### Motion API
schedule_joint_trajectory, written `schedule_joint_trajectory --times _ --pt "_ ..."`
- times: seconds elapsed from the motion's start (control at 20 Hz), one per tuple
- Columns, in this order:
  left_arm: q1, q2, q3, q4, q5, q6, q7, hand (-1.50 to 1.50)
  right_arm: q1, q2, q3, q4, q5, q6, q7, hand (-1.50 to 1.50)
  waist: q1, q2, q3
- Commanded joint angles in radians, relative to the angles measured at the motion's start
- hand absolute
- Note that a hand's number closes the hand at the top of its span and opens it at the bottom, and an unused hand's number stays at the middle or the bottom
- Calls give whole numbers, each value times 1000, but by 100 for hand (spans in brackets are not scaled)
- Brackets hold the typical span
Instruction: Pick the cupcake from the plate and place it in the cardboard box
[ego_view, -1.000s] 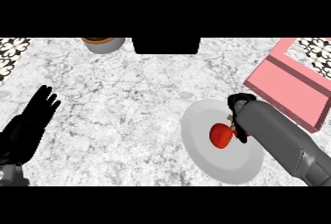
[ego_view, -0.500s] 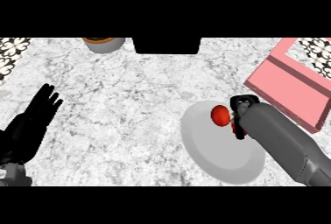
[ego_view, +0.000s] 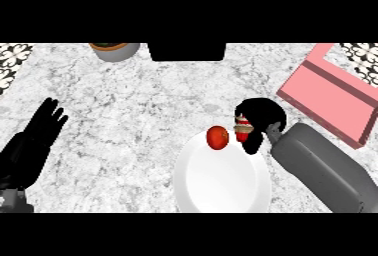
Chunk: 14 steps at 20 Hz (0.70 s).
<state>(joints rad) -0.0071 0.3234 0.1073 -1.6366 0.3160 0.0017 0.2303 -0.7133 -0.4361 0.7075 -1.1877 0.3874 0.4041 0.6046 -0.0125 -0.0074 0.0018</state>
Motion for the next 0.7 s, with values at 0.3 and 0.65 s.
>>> schedule_joint_trajectory --times 0.3,0.65 --pt "37 26 33 -47 34 -39 39 0 137 -153 -87 -353 145 -258 -150 150 3 0 -2" --pt "49 -24 -1 -23 -12 -22 -9 0 120 -180 -212 -720 164 -239 88 150 -8 -3 -3"
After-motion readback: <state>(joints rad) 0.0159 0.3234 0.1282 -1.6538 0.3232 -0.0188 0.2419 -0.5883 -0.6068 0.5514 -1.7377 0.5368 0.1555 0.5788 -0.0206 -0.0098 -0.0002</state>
